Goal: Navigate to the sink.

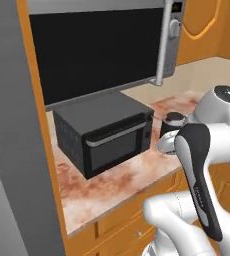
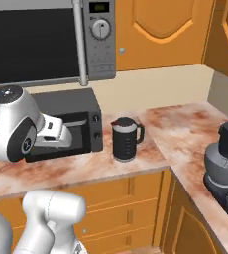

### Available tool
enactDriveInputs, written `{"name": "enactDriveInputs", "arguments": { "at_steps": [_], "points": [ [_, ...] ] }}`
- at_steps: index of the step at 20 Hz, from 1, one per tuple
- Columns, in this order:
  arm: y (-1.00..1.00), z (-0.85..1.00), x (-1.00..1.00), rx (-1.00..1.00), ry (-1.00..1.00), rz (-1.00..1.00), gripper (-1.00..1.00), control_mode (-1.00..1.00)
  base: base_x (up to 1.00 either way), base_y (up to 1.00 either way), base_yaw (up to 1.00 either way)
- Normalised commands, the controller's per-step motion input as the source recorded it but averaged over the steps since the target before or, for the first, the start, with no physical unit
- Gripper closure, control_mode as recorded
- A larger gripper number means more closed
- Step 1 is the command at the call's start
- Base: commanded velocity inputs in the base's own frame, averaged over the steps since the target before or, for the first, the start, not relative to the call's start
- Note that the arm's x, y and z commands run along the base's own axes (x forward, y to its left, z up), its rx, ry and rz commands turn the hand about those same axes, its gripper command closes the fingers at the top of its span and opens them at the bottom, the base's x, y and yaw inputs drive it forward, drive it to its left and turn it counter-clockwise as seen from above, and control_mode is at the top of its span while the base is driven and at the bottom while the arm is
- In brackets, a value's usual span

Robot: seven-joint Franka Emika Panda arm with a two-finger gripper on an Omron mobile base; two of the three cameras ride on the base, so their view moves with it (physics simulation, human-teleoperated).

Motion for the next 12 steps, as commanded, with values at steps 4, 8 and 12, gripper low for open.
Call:
{"name": "enactDriveInputs", "arguments": {
  "at_steps": [4, 8, 12],
  "points": [
    [0.0, 0.0, 0.0, 0.0, 0.0, 0.0, -1.0, 1.0, 0.0, -0.59, -0.8],
    [0.0, 0.0, 0.0, 0.0, 0.0, 0.0, -1.0, 1.0, 0.0, -0.56, -0.82],
    [0.0, 0.0, 0.0, 0.0, 0.0, 0.0, -1.0, 1.0, 0.0, -0.69, -0.76]
  ]
}}
